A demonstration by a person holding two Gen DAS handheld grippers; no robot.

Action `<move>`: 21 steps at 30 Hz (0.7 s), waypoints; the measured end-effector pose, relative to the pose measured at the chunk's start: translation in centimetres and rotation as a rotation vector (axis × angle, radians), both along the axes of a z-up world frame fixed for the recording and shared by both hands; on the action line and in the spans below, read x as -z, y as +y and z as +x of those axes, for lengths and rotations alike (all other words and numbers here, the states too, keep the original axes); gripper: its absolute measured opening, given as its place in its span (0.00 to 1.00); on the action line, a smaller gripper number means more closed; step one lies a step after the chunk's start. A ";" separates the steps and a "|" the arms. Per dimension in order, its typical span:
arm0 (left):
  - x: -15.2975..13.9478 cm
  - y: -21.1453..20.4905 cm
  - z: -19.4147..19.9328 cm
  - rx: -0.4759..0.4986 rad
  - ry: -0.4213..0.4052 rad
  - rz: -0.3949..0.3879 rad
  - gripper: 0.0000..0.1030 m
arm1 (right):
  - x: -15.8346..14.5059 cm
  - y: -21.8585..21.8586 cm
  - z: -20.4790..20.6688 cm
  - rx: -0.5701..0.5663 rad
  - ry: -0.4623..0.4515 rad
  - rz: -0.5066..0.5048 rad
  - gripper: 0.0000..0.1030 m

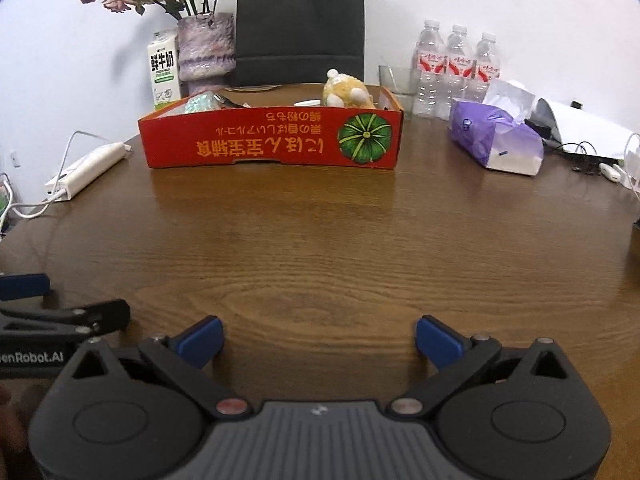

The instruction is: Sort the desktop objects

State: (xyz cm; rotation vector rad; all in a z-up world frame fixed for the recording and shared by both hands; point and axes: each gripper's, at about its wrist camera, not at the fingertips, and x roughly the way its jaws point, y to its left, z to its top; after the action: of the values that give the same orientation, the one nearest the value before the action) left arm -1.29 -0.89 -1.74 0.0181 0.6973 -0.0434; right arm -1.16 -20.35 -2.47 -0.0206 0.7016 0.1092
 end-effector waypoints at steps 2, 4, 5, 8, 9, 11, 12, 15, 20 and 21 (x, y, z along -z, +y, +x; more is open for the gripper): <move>0.0 0.1 0.1 0.007 0.000 0.001 1.00 | 0.0 0.0 0.5 -0.011 0.001 -0.001 1.00; 0.0 0.0 0.2 0.004 0.001 0.001 1.00 | 0.0 0.1 0.6 -0.015 0.001 -0.001 1.00; 0.0 0.0 0.3 0.001 0.001 0.000 1.00 | 0.0 0.1 0.6 -0.014 0.001 0.000 1.00; 0.0 0.1 0.5 -0.002 0.001 -0.003 1.00 | 0.0 0.1 0.5 -0.012 0.001 -0.001 1.00; 0.0 0.1 0.5 -0.001 0.001 -0.002 1.00 | 0.0 0.1 0.6 -0.011 0.001 -0.002 1.00; 0.0 0.1 0.5 -0.001 0.000 -0.002 1.00 | 0.0 0.1 0.5 -0.011 0.001 -0.001 1.00; 0.0 0.1 0.5 -0.001 0.000 -0.001 1.00 | 0.0 0.2 0.5 -0.012 0.001 -0.001 1.00; 0.0 0.2 0.5 -0.001 0.000 -0.001 1.00 | 0.0 0.2 0.4 -0.012 0.000 -0.001 1.00; 0.0 0.2 0.6 -0.002 0.000 -0.001 1.00 | 0.0 0.2 0.2 -0.013 0.001 -0.001 1.00; 0.0 0.2 0.6 -0.005 0.000 -0.001 1.00 | 0.0 0.2 0.3 -0.012 0.001 0.000 1.00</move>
State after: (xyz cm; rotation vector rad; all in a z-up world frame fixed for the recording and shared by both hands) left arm -0.69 -0.70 -1.73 0.0151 0.6975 -0.0392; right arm -0.87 -20.15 -2.46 -0.0247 0.7021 0.1205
